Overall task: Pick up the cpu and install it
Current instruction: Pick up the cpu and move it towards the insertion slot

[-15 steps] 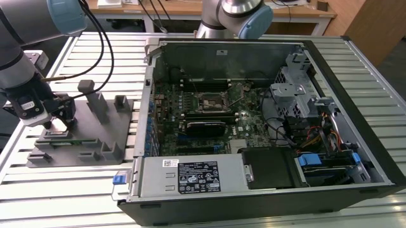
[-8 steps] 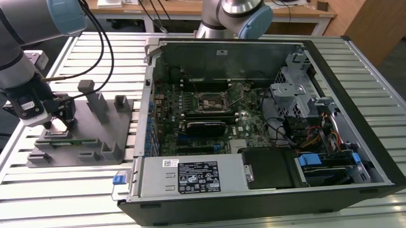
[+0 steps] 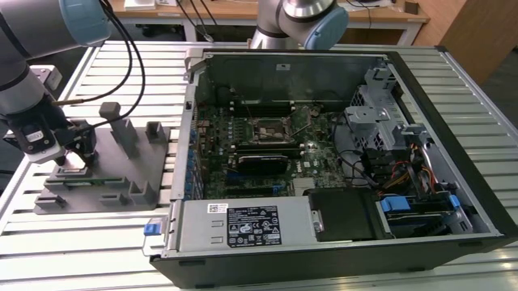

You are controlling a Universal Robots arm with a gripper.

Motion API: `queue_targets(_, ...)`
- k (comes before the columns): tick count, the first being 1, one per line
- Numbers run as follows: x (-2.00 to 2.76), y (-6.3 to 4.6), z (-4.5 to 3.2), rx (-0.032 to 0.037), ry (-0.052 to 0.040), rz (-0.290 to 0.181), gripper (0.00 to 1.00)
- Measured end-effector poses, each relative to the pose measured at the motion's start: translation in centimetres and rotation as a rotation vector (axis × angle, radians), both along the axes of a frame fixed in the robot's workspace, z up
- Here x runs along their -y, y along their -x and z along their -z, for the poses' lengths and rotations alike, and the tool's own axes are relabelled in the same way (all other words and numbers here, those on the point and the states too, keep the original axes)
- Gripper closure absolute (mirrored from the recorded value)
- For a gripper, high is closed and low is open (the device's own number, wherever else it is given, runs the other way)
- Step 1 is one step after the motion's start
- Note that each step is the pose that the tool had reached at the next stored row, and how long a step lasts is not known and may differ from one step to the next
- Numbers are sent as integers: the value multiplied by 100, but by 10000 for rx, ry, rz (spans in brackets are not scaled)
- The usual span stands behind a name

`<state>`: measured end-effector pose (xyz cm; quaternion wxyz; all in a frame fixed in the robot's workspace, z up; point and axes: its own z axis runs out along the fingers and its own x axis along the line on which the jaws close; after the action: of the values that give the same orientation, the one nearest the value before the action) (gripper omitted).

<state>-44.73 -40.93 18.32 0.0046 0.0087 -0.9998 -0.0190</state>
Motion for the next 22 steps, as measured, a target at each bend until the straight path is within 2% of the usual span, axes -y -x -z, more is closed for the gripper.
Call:
queue_targets(7, 0, -15, 5, 5, -3, 5, 45)
queue_targets(8, 0, -14, 3, 1, -1, 15, 38)
queue_targets(18, 0, -14, -9, 2, 2, 267, 38)
queue_targets(19, 0, -14, -10, 1, 2, 276, 40)
queue_targets(20, 1, -14, -11, 0, 4, 282, 46)
queue_targets(22, 0, -14, -16, 0, 3, 289, 46)
